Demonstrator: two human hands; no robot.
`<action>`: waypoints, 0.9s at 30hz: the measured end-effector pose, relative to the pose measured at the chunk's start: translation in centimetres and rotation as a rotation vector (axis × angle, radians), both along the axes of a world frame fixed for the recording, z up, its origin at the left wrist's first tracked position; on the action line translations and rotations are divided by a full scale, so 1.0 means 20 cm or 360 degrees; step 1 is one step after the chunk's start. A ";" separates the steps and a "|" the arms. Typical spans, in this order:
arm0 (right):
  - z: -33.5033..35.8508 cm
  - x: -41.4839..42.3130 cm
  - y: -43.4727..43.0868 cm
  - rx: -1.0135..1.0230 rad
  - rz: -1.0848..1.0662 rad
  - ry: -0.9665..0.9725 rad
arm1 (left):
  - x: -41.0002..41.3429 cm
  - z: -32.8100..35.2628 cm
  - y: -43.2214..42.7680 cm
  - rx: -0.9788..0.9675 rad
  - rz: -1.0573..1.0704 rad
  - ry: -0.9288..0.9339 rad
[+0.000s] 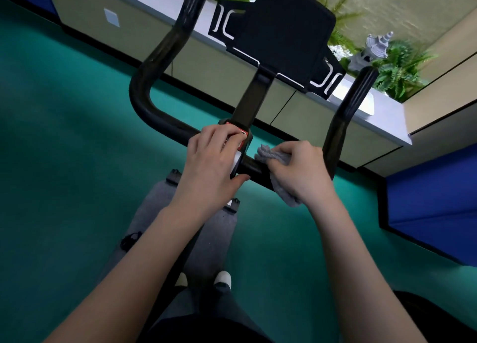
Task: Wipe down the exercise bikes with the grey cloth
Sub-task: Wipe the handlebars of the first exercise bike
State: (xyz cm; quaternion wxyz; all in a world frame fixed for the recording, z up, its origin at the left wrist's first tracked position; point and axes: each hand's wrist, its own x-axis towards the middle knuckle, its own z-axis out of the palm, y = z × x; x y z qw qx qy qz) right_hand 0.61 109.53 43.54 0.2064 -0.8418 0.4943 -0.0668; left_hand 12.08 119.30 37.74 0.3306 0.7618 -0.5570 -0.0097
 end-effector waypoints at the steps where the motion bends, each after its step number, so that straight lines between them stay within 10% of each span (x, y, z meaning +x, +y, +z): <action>1: -0.01 0.04 0.02 0.0005 0.0017 -0.0060 | 0.00 0.00 0.00 -0.0004 -0.0003 0.0003; 18: -0.06 -0.15 0.14 0.0001 0.0101 -0.0496 | 0.02 0.05 0.02 0.0089 -0.0086 -0.0035; 27: -0.08 -0.46 0.13 0.0155 -0.0538 -0.1185 | -0.07 0.12 0.00 0.0149 -0.0215 -0.0165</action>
